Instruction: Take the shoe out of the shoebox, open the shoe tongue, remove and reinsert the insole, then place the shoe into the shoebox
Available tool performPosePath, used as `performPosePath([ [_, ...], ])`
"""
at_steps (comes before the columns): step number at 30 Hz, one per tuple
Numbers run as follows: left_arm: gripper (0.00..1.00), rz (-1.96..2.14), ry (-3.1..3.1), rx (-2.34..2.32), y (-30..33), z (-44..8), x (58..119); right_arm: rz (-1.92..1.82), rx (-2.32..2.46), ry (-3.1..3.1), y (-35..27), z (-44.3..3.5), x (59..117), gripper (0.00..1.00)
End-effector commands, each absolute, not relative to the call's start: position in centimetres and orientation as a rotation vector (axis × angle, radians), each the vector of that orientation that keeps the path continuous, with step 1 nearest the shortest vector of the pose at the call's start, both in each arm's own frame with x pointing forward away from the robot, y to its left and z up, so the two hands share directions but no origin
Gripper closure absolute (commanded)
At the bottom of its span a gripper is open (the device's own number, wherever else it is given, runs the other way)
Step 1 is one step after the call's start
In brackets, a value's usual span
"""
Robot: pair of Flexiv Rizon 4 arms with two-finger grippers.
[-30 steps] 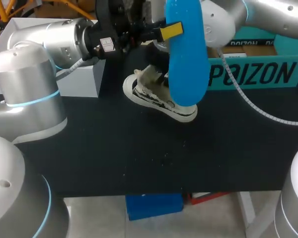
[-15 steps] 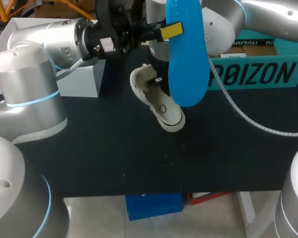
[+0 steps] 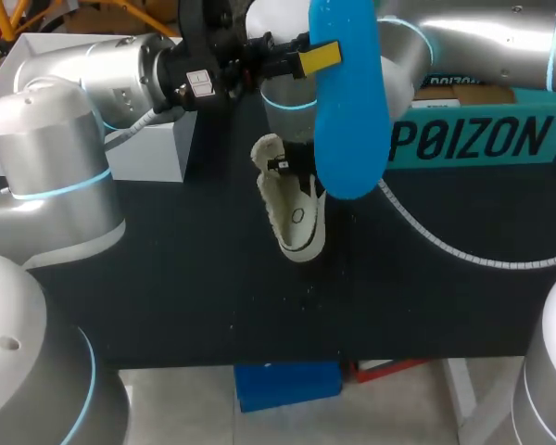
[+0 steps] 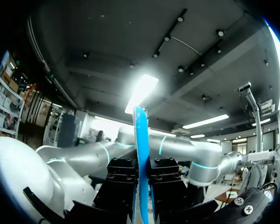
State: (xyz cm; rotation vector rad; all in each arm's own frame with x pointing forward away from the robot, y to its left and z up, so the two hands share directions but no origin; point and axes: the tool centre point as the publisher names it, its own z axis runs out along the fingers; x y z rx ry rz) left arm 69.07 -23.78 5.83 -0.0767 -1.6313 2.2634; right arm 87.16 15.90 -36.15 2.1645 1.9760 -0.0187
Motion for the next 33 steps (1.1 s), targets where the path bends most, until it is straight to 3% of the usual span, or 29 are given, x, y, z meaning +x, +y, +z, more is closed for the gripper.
performPosePath([
  [1, 1.0, 2.263, -1.632, -0.08, -23.7, 5.7, 69.0, -0.11, 2.379, 1.615, 17.0, -38.3, 87.6, 1.0],
  [9, 1.0, 2.263, -1.632, -0.08, -23.7, 5.7, 69.0, -0.098, 2.334, 1.641, 17.3, -40.0, 87.5, 1.0],
  [10, 1.0, 2.263, -1.632, -0.08, -23.7, 5.7, 69.0, -0.074, 2.316, 1.658, 17.2, -40.1, 87.6, 0.82],
  [11, 1.0, 2.263, -1.632, -0.08, -23.7, 5.7, 69.0, -0.065, 2.32, 1.656, 17.2, -40.1, 87.6, 0.45],
  [12, 1.0, 2.263, -1.632, -0.08, -23.7, 5.7, 69.0, -0.051, 2.305, 1.658, 17.0, -40.1, 87.7, 0.0],
  [26, 1.0, 2.263, -1.632, -0.08, -23.7, 5.7, 69.0, 0.18, 2.471, 1.687, 14.7, -34.4, 87.2, 0.0],
  [33, 1.0, 2.263, -1.632, -0.08, -23.7, 5.7, 69.0, 0.69, 2.615, 2.002, 15.6, -30.5, 86.1, 0.0],
])
